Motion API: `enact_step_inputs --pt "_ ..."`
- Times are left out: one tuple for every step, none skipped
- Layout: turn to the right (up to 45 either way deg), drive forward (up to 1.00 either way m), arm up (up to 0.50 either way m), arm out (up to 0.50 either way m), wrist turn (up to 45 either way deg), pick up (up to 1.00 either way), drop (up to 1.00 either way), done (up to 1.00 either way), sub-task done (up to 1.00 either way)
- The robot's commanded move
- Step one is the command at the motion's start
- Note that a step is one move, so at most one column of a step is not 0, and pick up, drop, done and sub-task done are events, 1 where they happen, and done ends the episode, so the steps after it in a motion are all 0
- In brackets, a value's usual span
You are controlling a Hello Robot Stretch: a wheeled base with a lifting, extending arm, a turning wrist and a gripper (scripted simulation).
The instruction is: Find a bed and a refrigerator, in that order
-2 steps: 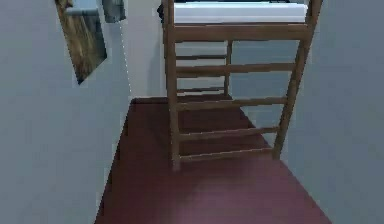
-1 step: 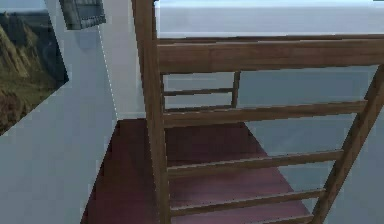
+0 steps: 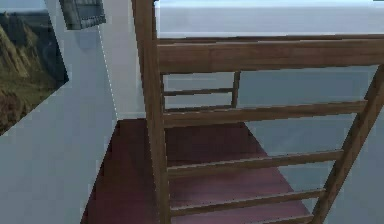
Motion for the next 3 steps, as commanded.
enact_step_inputs --pt "45.0 0.00 0.00 0.00 0.0 0.00 0.00 0.00 0.00" --pt "45.0 0.00 0.00 0.00 0.0 0.00 0.00 0.00 0.00" --pt "45.0 0.00 0.00 0.00 0.0 0.00 0.00 0.00 0.00"
